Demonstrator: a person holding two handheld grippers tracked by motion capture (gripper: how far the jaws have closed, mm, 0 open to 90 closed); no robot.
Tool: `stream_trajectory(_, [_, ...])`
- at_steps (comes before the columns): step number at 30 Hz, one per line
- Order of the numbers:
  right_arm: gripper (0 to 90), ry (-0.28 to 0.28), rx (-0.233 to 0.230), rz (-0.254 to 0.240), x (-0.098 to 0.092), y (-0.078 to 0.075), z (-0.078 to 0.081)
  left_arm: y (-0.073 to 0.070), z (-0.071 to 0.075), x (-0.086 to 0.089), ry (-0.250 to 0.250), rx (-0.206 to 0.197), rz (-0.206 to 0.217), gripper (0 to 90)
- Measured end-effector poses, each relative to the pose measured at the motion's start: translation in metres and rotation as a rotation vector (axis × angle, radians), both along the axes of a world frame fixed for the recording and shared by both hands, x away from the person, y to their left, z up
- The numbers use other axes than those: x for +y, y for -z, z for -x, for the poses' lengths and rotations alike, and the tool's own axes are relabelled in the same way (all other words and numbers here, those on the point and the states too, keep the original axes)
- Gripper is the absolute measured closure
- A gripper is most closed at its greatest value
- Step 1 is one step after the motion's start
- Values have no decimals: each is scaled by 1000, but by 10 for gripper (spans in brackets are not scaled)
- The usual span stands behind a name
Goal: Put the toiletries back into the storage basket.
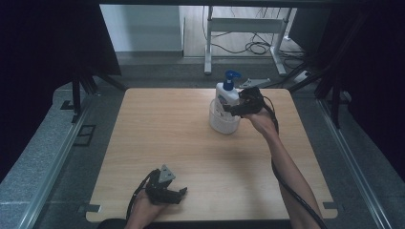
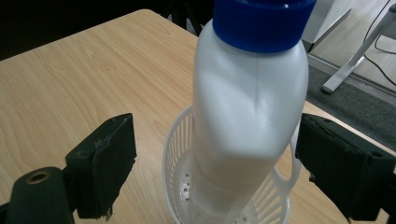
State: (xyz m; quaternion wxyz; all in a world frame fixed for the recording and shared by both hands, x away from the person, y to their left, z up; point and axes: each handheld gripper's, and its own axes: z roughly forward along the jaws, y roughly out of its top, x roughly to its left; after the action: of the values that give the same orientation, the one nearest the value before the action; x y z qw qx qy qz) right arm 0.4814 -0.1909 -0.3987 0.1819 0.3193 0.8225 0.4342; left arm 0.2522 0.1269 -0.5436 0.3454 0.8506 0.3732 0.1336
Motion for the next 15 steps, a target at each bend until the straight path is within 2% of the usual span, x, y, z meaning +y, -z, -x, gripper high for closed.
stream_trajectory(15, [82, -4, 0, 10, -8, -1, 12, 0, 0, 0, -1, 0, 0, 116])
